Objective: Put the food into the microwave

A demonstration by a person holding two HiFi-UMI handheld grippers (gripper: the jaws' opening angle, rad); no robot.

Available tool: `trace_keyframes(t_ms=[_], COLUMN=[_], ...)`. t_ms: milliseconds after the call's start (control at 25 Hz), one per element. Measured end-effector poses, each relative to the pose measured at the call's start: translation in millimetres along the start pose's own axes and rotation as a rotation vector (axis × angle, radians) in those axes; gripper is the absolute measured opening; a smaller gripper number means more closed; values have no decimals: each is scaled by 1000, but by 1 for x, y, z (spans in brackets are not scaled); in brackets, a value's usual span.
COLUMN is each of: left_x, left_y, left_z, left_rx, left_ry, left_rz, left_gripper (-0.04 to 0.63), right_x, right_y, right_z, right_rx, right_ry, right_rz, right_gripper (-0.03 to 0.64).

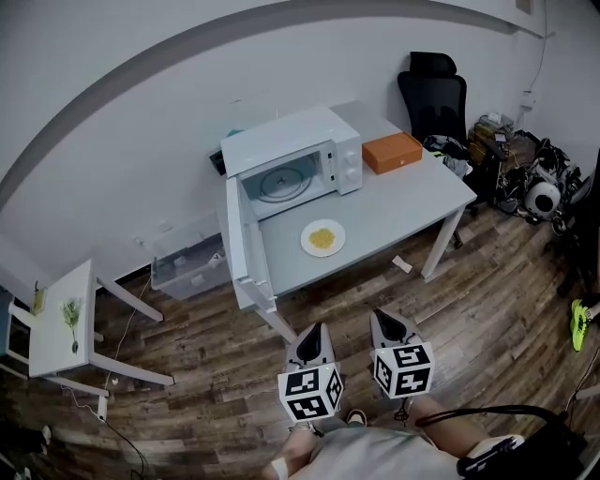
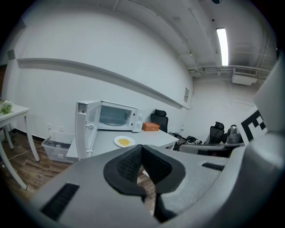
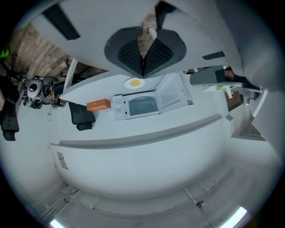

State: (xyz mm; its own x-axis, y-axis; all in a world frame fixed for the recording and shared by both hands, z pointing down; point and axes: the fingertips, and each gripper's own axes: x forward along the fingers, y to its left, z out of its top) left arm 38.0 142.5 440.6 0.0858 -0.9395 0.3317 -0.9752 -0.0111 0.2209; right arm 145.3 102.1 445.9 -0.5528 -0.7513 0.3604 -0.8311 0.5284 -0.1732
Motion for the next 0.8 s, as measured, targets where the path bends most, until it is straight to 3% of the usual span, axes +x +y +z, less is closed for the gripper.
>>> trace_keyframes(t_ms=[800], left_x=[30], left_y=[3], left_z=[-4], left_rx=[16], left_ry=[29], left_rz=[2], left_gripper=[2], right_x=[19], right_y=[-23], right_z=[-5], right_rx=[33], right_ry=[19], right_rz=[-21], right_gripper=[17])
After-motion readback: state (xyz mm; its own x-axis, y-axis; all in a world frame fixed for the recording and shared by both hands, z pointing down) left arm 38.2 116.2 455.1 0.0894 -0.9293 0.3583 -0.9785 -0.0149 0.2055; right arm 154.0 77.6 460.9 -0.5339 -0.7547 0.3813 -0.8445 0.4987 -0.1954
